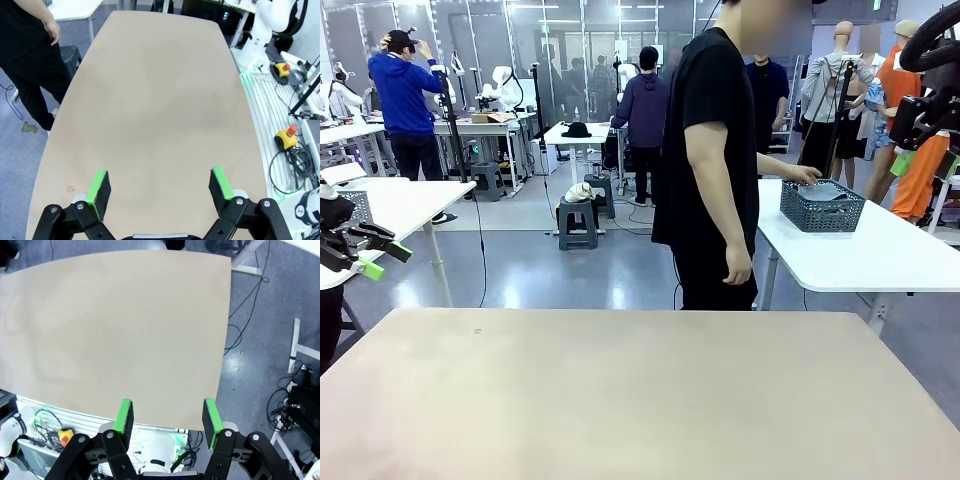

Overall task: Fold the towels and place them in the basket.
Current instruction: Stack the folded Towel with hook on the right side of the table.

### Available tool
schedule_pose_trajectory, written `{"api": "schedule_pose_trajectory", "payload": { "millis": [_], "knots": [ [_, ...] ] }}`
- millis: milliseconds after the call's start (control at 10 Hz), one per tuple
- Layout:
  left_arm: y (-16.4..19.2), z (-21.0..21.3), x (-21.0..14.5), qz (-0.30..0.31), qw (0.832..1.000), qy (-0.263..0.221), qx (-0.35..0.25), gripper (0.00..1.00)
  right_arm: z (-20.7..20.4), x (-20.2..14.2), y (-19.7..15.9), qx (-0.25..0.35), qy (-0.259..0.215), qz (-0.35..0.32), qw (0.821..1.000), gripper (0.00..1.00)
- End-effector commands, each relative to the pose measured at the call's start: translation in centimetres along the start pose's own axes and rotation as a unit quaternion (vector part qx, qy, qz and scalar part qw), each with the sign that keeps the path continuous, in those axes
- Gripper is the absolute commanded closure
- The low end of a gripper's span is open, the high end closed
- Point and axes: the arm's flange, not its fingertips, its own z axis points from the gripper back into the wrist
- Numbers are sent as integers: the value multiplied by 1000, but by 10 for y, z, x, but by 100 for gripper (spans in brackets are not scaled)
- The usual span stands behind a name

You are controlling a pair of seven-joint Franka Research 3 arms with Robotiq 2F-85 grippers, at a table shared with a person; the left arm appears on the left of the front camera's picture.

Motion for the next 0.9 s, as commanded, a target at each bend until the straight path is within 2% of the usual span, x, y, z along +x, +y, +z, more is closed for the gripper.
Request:
{"api": "schedule_pose_trajectory", "payload": {
  "millis": [0, 800],
  "knots": [
    [0, 1, 1, 0, 1000, 1, 1, 0, 1, 1, 0, 8, 3, 3, 1000, 31],
    [0, 1, 1, 0, 1000, 1, 1, 0, 1, 1, 0, 8, 3, 3, 1000, 31]
  ]
}}
